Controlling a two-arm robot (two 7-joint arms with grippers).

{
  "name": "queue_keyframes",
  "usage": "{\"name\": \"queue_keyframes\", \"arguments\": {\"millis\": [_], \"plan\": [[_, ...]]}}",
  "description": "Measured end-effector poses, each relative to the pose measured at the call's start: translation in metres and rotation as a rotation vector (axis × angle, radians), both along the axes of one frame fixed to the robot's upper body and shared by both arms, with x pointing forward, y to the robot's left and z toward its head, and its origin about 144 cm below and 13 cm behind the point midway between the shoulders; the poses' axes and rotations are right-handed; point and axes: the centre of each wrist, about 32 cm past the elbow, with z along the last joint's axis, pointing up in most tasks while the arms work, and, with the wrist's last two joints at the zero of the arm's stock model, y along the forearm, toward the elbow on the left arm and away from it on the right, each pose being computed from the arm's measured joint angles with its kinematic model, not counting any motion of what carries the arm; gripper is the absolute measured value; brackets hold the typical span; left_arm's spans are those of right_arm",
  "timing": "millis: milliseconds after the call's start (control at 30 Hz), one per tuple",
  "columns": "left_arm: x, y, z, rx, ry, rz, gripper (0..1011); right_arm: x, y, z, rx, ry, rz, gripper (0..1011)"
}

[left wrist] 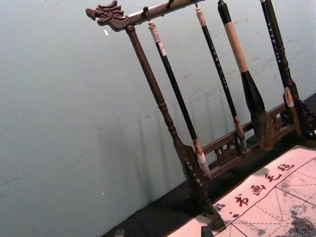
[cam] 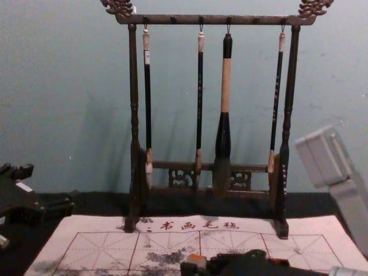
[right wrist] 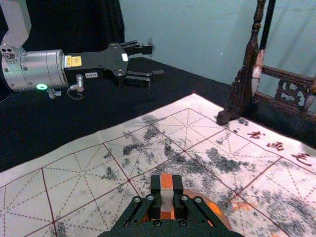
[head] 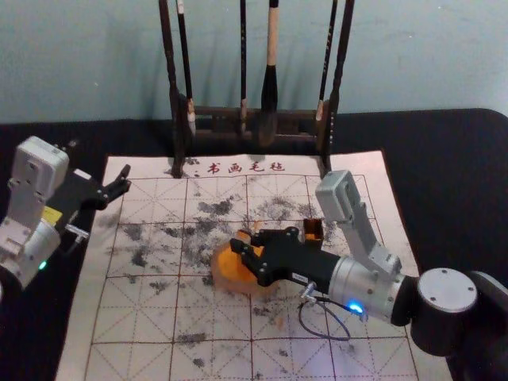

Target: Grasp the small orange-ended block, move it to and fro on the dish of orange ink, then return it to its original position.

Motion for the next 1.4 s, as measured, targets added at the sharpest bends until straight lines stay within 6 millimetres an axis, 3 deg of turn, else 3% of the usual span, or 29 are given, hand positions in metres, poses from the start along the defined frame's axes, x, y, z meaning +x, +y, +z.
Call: {"name": "queue_keyframes", "arguments": {"millis": [333,700,1400], "plan": [[0.0,0.0,0.0,0.0,0.0,0.0,1001,0.01,0.012,-0.003,0.011,0.001,-0.01,107],[0.0,0.0,0.0,0.0,0.0,0.0,1001,0.021,0.011,-0.003,0.009,-0.009,-0.049,107],[0.0,0.0,0.0,0.0,0.0,0.0,1001,0.015,0.003,0.002,0.016,-0.012,-0.075,108]]}}
